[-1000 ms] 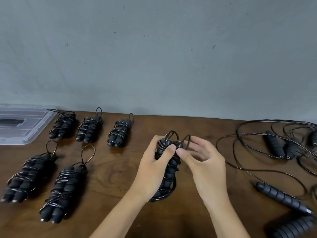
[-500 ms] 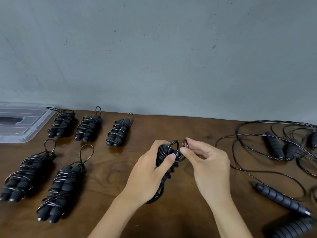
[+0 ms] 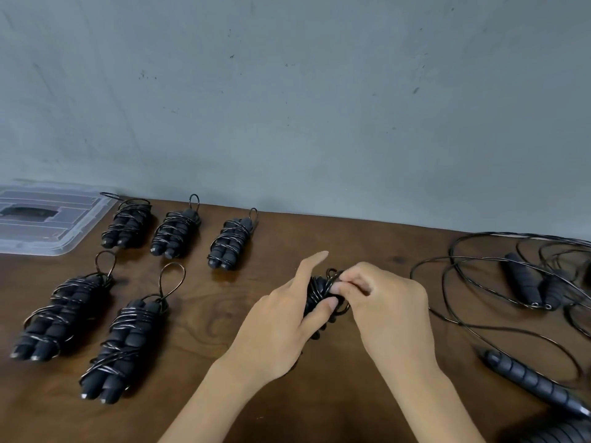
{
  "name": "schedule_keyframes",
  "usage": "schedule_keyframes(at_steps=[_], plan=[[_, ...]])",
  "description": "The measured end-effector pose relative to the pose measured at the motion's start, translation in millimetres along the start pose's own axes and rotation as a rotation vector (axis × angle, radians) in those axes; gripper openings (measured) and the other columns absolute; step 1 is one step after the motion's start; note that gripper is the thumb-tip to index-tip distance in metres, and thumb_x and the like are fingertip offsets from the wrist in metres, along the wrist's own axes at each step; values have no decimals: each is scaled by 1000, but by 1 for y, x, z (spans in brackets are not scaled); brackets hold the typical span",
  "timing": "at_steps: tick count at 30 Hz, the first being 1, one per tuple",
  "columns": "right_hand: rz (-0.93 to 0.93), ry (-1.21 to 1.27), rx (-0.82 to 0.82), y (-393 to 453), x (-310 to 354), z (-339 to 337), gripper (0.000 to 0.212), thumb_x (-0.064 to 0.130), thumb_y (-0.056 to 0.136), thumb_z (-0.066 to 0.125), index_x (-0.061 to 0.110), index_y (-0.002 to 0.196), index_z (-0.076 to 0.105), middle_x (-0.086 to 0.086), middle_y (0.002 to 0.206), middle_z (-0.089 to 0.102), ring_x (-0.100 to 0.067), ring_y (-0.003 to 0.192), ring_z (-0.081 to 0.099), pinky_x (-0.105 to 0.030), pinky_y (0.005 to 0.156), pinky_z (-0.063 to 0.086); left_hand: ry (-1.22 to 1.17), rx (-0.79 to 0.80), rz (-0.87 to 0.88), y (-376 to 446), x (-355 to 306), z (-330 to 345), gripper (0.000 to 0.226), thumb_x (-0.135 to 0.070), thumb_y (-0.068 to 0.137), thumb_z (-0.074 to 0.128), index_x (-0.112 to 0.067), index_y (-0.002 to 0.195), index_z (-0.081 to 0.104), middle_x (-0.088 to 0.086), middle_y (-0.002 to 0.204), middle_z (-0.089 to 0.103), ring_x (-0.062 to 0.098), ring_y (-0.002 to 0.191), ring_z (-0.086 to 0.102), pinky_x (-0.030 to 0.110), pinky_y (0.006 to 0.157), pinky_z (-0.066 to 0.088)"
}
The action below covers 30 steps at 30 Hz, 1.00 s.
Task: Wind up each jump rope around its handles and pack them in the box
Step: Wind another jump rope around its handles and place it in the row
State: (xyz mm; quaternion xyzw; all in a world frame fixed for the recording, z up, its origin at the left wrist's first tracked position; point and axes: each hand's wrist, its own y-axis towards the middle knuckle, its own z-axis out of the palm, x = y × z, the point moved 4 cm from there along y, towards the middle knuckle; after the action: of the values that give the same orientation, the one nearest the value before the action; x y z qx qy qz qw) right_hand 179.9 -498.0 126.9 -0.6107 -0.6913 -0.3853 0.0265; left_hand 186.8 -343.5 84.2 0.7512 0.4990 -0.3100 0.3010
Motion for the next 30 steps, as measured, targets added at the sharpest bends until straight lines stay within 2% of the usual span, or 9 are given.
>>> schedule_keyframes(at_steps=[4, 6, 10, 12, 16, 19, 23, 26, 30], plan=[[170, 230, -3, -2, -2, 0, 12, 17, 81, 85, 26, 81, 75, 18, 78, 71, 3, 77, 69, -19, 72, 56, -55, 71, 2, 2, 5, -5, 29, -53, 106, 46, -46, 133, 40, -12, 83, 66, 7, 72, 61, 33, 68, 52], [210, 344, 61, -3, -2, -3, 14, 16, 83, 83, 29, 87, 78, 18, 84, 74, 4, 84, 70, -20, 77, 58, -256, 99, -72, 1, 7, -7, 15, -49, 106, 49, -39, 117, 49, -1, 82, 70, 10, 62, 60, 36, 60, 52], [252, 444, 181, -9, -8, -2, 35, 20, 82, 83, 45, 104, 73, 24, 108, 69, 0, 103, 65, -21, 88, 52, -566, 130, -189, -2, 10, -9, 21, -43, 107, 54, -23, 113, 56, 22, 88, 70, 41, 64, 57, 53, 62, 52], [215, 489, 216, -10, -8, 1, 51, 17, 85, 79, 49, 121, 63, 26, 120, 59, -3, 112, 60, -18, 92, 51, -609, 163, -177, -3, 11, -9, 29, -45, 105, 55, -18, 113, 57, 24, 95, 71, 48, 77, 66, 63, 78, 58], [168, 623, 428, -15, -3, 13, 49, 22, 98, 65, 47, 138, 53, 27, 131, 60, 1, 125, 56, -22, 102, 47, -768, 284, -186, -6, 13, -14, 31, -40, 105, 56, -10, 112, 55, 27, 99, 69, 41, 79, 70, 47, 73, 62], [177, 599, 292, -18, 2, 16, 36, 19, 97, 66, 42, 124, 66, 24, 115, 71, -3, 115, 64, -29, 99, 50, -791, 325, -212, -9, 15, -17, 43, -43, 101, 56, -4, 118, 52, 25, 101, 70, 41, 78, 71, 40, 68, 59], [236, 643, 91, -19, 7, 20, 18, 9, 88, 75, 26, 94, 77, 14, 90, 77, -7, 91, 73, -27, 83, 58, -798, 315, -211, -18, 18, -16, 43, -44, 102, 57, -4, 117, 51, 20, 98, 68, 38, 79, 70, 46, 72, 62], [288, 722, 74, -18, 9, 28, 18, 3, 84, 78, 21, 86, 79, 8, 85, 78, -9, 85, 74, -20, 77, 57, -803, 244, -221, -23, 24, -16, 35, -45, 103, 59, -11, 109, 55, 16, 93, 69, 38, 80, 69, 60, 83, 60], [322, 783, 104, -14, 13, 48, 15, 2, 85, 77, 17, 86, 79, 5, 85, 78, -8, 84, 74, -17, 77, 55, -818, 192, -292, -30, 38, -22, 33, -48, 102, 61, -16, 113, 61, 22, 105, 72, 37, 89, 71, 60, 94, 57]])
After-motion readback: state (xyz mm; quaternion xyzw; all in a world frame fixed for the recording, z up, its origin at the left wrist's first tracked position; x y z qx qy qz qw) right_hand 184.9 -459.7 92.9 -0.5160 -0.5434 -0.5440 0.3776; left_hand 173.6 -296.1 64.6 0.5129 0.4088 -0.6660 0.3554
